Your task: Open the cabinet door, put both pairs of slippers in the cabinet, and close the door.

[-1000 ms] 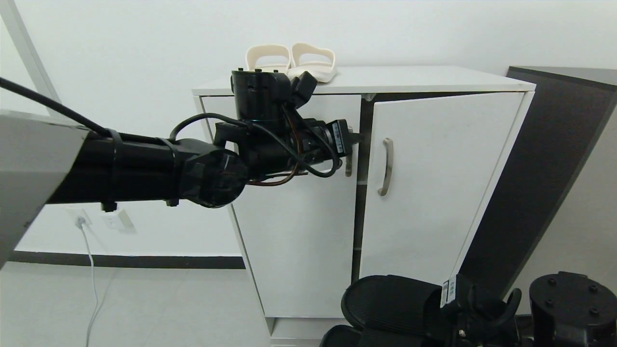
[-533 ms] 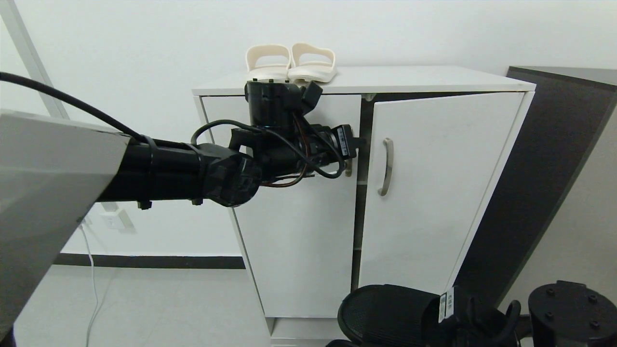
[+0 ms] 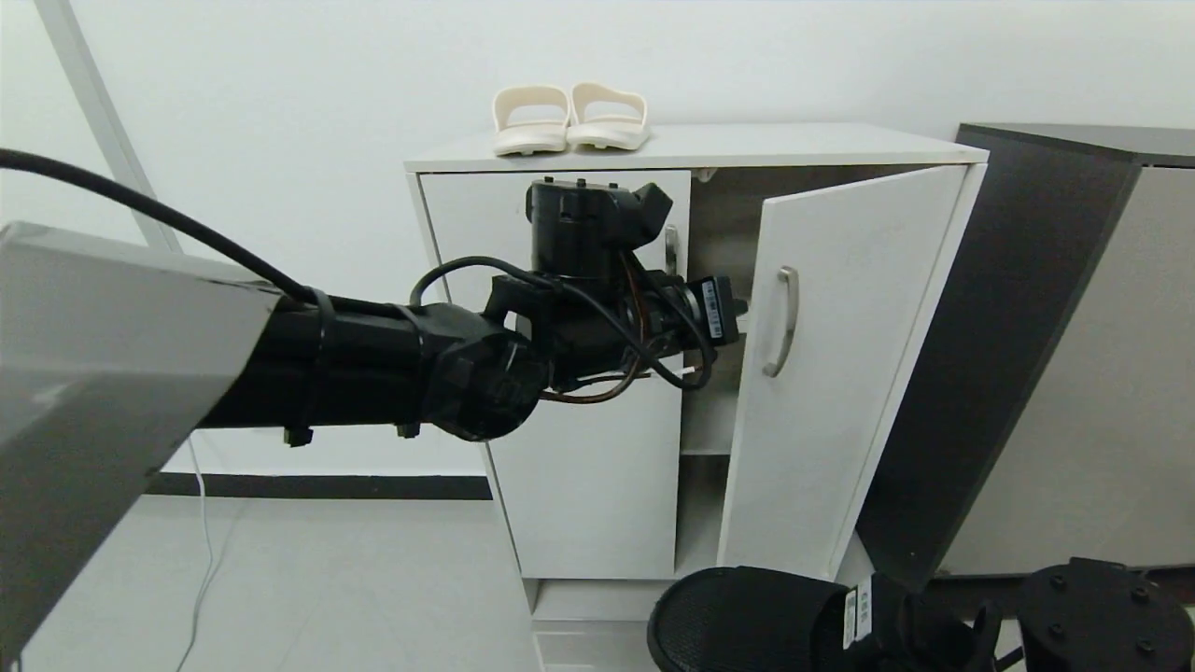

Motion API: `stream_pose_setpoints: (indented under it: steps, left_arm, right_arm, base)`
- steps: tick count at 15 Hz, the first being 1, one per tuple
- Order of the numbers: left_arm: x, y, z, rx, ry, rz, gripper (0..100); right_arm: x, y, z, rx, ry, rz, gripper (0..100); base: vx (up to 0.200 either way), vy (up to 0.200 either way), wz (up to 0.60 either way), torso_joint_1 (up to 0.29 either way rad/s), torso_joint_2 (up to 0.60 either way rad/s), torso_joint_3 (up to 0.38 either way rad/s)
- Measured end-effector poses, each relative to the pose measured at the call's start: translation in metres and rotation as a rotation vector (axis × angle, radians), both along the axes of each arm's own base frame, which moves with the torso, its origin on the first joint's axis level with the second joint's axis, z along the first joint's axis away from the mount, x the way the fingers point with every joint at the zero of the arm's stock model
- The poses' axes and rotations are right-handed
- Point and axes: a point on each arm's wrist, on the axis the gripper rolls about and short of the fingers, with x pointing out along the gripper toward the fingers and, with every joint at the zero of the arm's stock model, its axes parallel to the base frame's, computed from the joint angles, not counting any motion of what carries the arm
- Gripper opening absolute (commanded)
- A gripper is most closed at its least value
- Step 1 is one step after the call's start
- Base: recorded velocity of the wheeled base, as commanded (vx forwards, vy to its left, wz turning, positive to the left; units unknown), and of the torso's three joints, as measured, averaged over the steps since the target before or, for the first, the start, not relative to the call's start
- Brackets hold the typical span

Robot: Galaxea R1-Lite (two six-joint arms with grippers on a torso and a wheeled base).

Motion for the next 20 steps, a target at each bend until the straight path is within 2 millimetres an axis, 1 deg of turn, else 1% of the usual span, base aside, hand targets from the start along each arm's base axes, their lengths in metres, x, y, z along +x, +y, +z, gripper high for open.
stream_pose_setpoints:
  steps: [2,3,4,5,7,9,10,12,14,15,16,18,20]
  left_arm:
    - [-0.018,0.0,0.005,-0.003,-0.003,-0.017,0]
    - [-0.023,0.003,0.011,-0.021,-0.021,-0.016,0]
    - [-0.026,0.008,0.014,-0.031,-0.032,-0.008,0]
    - [-0.026,0.018,0.013,-0.026,-0.028,0.01,0]
    - [-0.034,0.044,0.015,-0.016,-0.026,0.054,0]
    - [-0.051,0.077,0.017,-0.003,-0.02,0.102,0]
    - [-0.063,0.098,0.018,0.005,-0.022,0.133,0]
    - [-0.096,0.14,0.021,0.01,-0.04,0.199,0]
    - [-0.144,0.18,0.018,0.01,-0.063,0.259,0]
    - [-0.166,0.195,0.015,0.015,-0.072,0.281,0]
    - [-0.193,0.211,0.01,0.023,-0.082,0.307,0]
    - [-0.245,0.237,-0.005,0.06,-0.082,0.365,0]
    - [-0.294,0.259,-0.032,0.145,-0.076,0.495,0]
  right_arm:
    - [-0.001,0.001,0.0,-0.002,0.001,0.006,0]
    - [-0.002,0.001,0.0,-0.001,0.001,0.009,0]
    - [-0.001,0.001,0.0,-0.001,-0.001,0.003,0]
    - [-0.001,0.0,0.0,-0.001,-0.001,-0.002,0]
    - [0.0,0.0,0.0,0.0,-0.003,-0.002,0]
    - [0.001,-0.001,0.0,0.002,-0.003,-0.009,0]
    - [0.002,-0.001,0.001,0.004,-0.005,-0.012,0]
    - [0.003,-0.001,0.001,0.007,-0.007,-0.019,0]
    - [0.004,-0.002,0.001,0.008,-0.009,-0.026,0]
    - [0.005,-0.002,0.002,0.009,-0.01,-0.028,0]
    - [0.005,-0.002,0.002,0.008,-0.01,-0.029,0]
    - [0.007,-0.003,0.001,0.008,-0.009,-0.039,0]
    - [0.009,-0.005,0.002,0.01,-0.011,-0.05,0]
  base:
    - [0.0,0.0,0.0,0.0,0.0,0.0]
    - [0.0,0.0,0.0,0.0,0.0,0.0]
    - [0.0,0.0,0.0,0.0,0.0,0.0]
    - [0.0,0.0,0.0,0.0,0.0,0.0]
    - [0.0,0.0,0.0,0.0,0.0,0.0]
    - [0.0,0.0,0.0,0.0,0.0,0.0]
    - [0.0,0.0,0.0,0.0,0.0,0.0]
    - [0.0,0.0,0.0,0.0,0.0,0.0]
    - [0.0,0.0,0.0,0.0,0.0,0.0]
    - [0.0,0.0,0.0,0.0,0.0,0.0]
    - [0.0,0.0,0.0,0.0,0.0,0.0]
    - [0.0,0.0,0.0,0.0,0.0,0.0]
    - [0.0,0.0,0.0,0.0,0.0,0.0]
